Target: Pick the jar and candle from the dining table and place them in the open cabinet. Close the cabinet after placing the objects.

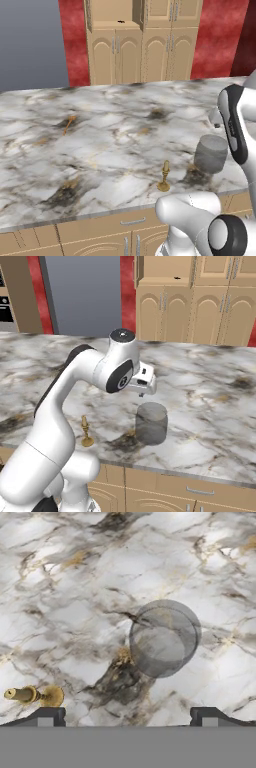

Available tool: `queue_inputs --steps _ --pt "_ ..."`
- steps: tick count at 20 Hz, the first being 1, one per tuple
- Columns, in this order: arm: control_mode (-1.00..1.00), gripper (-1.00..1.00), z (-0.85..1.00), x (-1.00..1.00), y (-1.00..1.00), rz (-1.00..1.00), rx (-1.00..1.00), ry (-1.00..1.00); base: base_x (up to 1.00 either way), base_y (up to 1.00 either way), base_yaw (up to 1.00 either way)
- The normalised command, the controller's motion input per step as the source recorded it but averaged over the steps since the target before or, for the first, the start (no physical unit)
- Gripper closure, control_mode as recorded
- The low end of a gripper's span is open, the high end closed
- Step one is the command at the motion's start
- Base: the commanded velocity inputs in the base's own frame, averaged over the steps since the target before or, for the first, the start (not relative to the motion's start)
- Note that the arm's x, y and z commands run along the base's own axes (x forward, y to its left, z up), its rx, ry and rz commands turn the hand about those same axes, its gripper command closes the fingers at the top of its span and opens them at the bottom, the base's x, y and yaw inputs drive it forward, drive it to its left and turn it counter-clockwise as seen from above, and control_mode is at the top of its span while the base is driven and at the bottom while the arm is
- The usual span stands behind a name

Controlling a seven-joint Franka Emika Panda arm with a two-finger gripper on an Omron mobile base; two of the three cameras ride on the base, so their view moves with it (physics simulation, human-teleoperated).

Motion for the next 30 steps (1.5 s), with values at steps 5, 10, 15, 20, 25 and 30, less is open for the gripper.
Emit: queue_inputs --steps 5,10,15,20,25,30 --pt "-1.00 -1.00 -0.14 0.17 -0.09 0.00 0.00 0.00 0.00 0.00 0.00" --pt "-1.00 -1.00 -0.19 0.20 -0.20 0.03 0.00 0.01 0.00 0.00 0.00" --pt "-1.00 -1.00 -0.16 0.33 -0.01 0.00 0.00 0.05 0.00 0.00 0.00" --pt "-1.00 -1.00 -0.23 0.41 0.02 0.05 0.00 0.02 0.00 0.00 0.00" --pt "-1.00 -1.00 -0.28 0.31 0.00 0.09 0.00 0.00 0.00 0.00 0.00" --pt "-1.00 -1.00 -0.37 0.26 0.02 0.07 0.00 0.01 0.00 0.00 0.00"
